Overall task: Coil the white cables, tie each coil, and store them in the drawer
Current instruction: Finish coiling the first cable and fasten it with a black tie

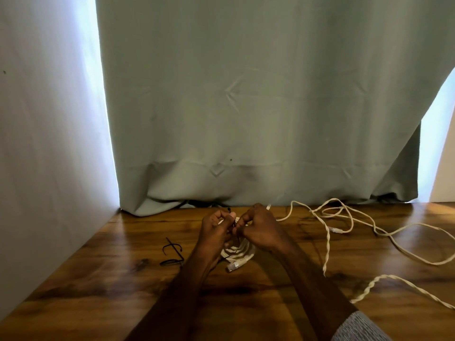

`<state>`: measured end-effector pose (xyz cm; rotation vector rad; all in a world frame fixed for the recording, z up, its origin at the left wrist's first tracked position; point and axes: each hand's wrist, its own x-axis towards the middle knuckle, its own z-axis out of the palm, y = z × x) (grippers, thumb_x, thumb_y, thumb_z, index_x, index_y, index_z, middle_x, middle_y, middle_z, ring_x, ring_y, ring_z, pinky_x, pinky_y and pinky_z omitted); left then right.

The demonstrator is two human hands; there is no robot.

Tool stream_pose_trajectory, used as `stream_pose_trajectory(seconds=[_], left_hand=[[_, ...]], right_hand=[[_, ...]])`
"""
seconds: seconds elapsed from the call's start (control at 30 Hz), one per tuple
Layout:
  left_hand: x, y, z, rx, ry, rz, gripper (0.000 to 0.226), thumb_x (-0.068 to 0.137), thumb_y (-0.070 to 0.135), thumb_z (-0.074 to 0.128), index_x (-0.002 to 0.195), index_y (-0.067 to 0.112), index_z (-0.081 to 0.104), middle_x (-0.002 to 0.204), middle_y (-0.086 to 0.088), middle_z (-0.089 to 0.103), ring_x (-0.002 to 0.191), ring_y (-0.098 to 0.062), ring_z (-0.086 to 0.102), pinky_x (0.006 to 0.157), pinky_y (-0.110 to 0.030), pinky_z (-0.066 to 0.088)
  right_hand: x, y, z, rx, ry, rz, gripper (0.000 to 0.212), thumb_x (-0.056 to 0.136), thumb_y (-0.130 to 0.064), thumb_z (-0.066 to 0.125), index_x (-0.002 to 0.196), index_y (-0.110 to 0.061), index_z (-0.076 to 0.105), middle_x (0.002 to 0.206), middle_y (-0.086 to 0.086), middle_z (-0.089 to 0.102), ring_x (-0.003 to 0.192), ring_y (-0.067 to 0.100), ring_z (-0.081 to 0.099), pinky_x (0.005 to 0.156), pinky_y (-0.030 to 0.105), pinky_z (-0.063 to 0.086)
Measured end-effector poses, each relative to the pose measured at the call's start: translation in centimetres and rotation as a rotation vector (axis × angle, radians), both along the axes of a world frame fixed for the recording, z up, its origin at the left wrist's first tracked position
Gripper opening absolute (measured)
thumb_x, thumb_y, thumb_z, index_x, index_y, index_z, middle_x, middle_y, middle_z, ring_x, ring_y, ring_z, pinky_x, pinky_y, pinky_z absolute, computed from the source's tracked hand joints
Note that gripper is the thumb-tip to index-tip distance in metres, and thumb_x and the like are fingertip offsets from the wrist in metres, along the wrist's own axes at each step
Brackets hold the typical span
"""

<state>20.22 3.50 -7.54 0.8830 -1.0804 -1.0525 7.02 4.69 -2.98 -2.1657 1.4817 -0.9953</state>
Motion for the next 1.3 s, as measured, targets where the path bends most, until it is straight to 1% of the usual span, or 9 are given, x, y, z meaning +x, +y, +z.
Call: stream_pose_trajectory(seconds=[0.23,0.33,0.47,0.67,0.8,0.93,1.03,1.13,1.3], left_hand=[[-0.3,0.2,0.5,0.009,-0.004,0.019,0.024,0.098,0.011,0.057,0.074,0.011,0.053,0.05,-0.001,0.048,0.037,-0.011,0.038,0.036,-0.018,0.027],[-0.3,0.2,0.6,0.013,0.055,-0.029,0.026,0.099,0.01,0.055,0.073,0.011,0.05,0.046,0.003,0.04,0.034,-0.008,0.029,0.036,-0.018,0.022],[0.3,0.1,0.7,-0.003,0.128,-0.087,0.027,0.099,0.01,0.054,0.073,0.01,0.048,0.047,0.003,0.031,0.034,-0.006,0.024,0.035,-0.017,0.023],[0.2,0.6,0.9,0.009,0.113,-0.153,0.022,0.099,0.012,0.054,0.078,0.007,0.052,0.046,0.003,0.035,0.032,-0.004,0.028,0.034,-0.016,0.023],[-0.1,0.9,1.1,0.0,0.099,-0.169,0.022,0.099,0.011,0.054,0.078,0.005,0.052,0.045,0.001,0.035,0.03,-0.005,0.03,0.032,-0.015,0.023],[-0.1,1.0,1.2,-0.011,0.087,-0.184,0.021,0.099,0.01,0.054,0.079,0.003,0.052,0.045,-0.003,0.04,0.028,-0.006,0.034,0.031,-0.015,0.024],[-0.1,1.2,1.2,-0.002,0.083,-0.174,0.022,0.098,0.01,0.055,0.078,0.004,0.051,0.045,-0.004,0.04,0.029,-0.009,0.038,0.031,-0.015,0.026],[-0.2,1.6,1.3,-0.012,0.076,-0.181,0.021,0.099,0.009,0.054,0.079,0.003,0.051,0.045,-0.002,0.04,0.031,-0.009,0.042,0.031,-0.016,0.028],[-0.4,1.5,1.2,0.01,-0.002,-0.21,0.021,0.098,0.01,0.056,0.078,0.008,0.053,0.046,0.005,0.038,0.035,-0.004,0.032,0.036,-0.017,0.02]], right_hand=[[-0.2,-0.7,-1.5,-0.207,0.076,-0.05,0.006,0.078,-0.018,0.084,0.08,-0.02,0.079,0.09,-0.009,0.049,0.084,0.009,0.055,0.058,0.012,0.033],[-0.8,-1.6,-2.8,-0.338,0.061,0.028,0.022,0.074,-0.013,0.084,0.074,-0.025,0.066,0.093,-0.008,0.051,0.083,0.012,0.054,0.066,0.026,0.048],[-1.2,-2.0,-3.2,-0.463,-0.132,0.061,0.035,0.08,-0.018,0.08,0.084,-0.026,0.046,0.081,-0.01,0.05,0.073,0.011,0.051,0.06,0.028,0.042],[-1.4,-1.9,-3.4,-0.119,-0.391,0.246,0.022,0.084,-0.008,0.078,0.095,-0.024,0.067,0.079,0.001,0.071,0.072,0.016,0.069,0.061,0.034,0.057],[-0.9,-1.7,-3.3,0.286,-0.726,0.296,0.015,0.086,0.007,0.07,0.1,0.002,0.07,0.066,0.011,0.068,0.054,0.016,0.062,0.057,0.029,0.05],[-1.1,-1.6,-2.9,0.472,-0.775,0.35,0.014,0.088,0.012,0.061,0.102,0.009,0.066,0.061,0.009,0.063,0.049,0.014,0.055,0.051,0.026,0.048],[-1.2,-1.8,-3.1,0.542,-0.806,0.385,0.02,0.087,0.01,0.064,0.106,0.015,0.066,0.076,0.018,0.071,0.063,0.023,0.064,0.066,0.035,0.055],[-2.0,-2.5,-3.5,0.69,-0.927,0.451,0.033,0.088,-0.012,0.069,0.11,0.012,0.069,0.106,0.034,0.067,0.095,0.042,0.063,0.106,0.057,0.044],[-2.7,-3.7,-3.8,0.76,-0.967,0.229,0.031,0.088,-0.018,0.058,0.095,0.005,0.077,0.098,0.025,0.068,0.087,0.034,0.062,0.09,0.048,0.051]])
